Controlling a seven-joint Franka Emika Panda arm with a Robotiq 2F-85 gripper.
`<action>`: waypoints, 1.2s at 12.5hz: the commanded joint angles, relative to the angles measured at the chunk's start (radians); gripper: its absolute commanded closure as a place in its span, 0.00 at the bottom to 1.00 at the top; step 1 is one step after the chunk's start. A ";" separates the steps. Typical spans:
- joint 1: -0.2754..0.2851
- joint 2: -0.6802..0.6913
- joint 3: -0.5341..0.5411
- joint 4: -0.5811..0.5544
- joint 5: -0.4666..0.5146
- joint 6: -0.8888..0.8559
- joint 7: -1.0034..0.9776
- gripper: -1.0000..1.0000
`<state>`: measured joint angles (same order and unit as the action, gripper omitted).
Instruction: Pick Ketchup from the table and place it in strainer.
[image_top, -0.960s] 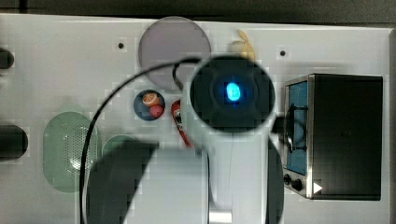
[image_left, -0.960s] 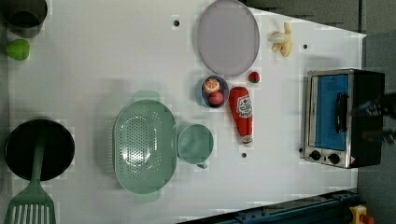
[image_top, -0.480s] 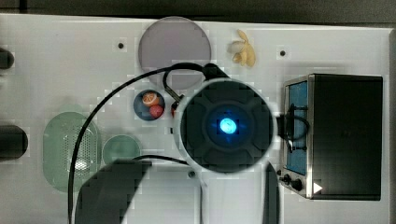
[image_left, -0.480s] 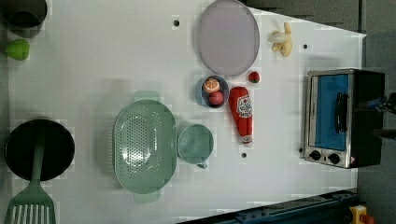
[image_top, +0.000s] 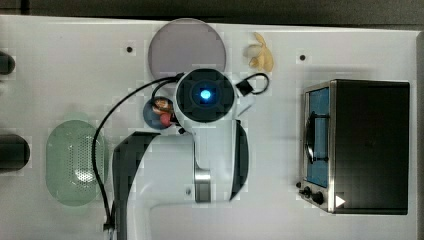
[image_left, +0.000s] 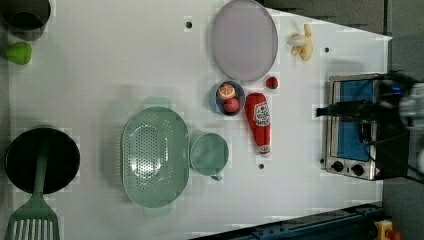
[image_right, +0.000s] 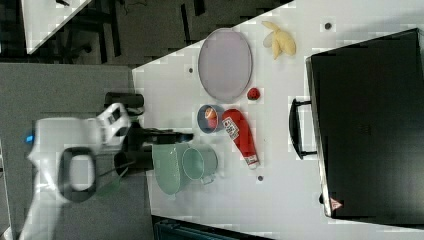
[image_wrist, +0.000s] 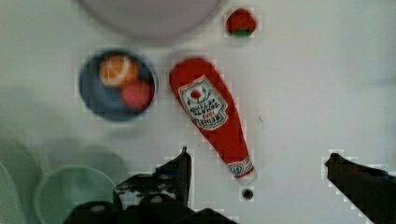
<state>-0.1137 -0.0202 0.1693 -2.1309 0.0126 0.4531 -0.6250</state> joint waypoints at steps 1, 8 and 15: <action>-0.008 0.031 0.012 -0.073 0.006 0.123 -0.333 0.00; -0.004 0.204 0.023 -0.166 -0.001 0.395 -0.360 0.00; -0.001 0.378 0.019 -0.168 -0.003 0.519 -0.360 0.00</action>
<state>-0.1135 0.3674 0.1967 -2.3008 0.0063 0.9648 -0.9438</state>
